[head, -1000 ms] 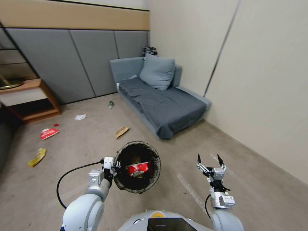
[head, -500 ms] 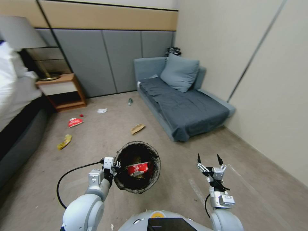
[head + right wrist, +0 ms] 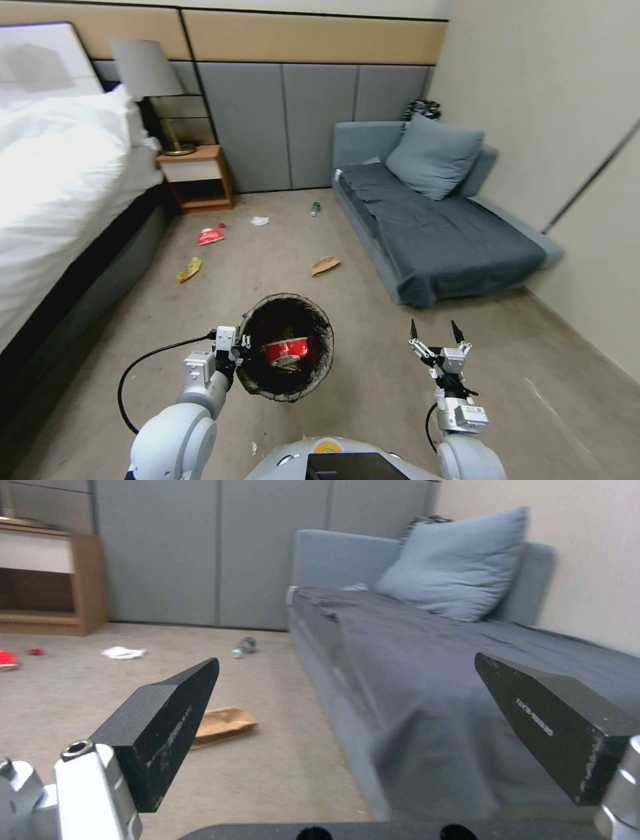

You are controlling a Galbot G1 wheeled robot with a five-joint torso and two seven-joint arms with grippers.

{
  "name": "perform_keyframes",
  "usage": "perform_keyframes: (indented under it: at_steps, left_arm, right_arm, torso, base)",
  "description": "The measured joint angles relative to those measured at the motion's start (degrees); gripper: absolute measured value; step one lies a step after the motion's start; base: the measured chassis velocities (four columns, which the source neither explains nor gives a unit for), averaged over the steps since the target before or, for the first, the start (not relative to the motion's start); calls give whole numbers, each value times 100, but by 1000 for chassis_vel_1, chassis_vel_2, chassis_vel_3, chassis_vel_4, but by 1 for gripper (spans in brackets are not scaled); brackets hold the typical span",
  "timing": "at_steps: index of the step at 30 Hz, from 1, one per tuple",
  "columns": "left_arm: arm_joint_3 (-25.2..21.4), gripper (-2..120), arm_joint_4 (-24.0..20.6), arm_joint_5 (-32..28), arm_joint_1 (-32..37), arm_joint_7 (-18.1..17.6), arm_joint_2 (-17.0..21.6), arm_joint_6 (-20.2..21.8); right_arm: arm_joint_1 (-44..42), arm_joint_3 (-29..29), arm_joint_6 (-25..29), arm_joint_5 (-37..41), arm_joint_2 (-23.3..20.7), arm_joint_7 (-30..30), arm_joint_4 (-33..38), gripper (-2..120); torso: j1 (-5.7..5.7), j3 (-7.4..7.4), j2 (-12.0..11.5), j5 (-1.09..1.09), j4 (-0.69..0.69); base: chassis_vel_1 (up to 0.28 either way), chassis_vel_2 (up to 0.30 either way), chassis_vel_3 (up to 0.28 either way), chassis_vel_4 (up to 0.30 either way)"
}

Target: Pick up the trash bin, then pick up the garbage from the floor and place it into the trash bin.

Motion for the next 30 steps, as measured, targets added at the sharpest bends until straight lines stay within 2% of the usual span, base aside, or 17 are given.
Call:
perform_keyframes:
  at_steps: [13,30]
  left_arm:
    - [14,1,43,79,18,105,-32,-144]
    - [4,1,-17,165,65,116,-29,-144]
  right_arm:
    - [12,-92,-261,29,-6,410,-26,100]
    - [-6,-79,-363,66,-3,522,5,100]
  torso:
    - [0,0,-1,0,-1]
    - [-1,0,0,0,0]
  base:
    - [25,25,26,25]
    - [-16,17,14,-15]
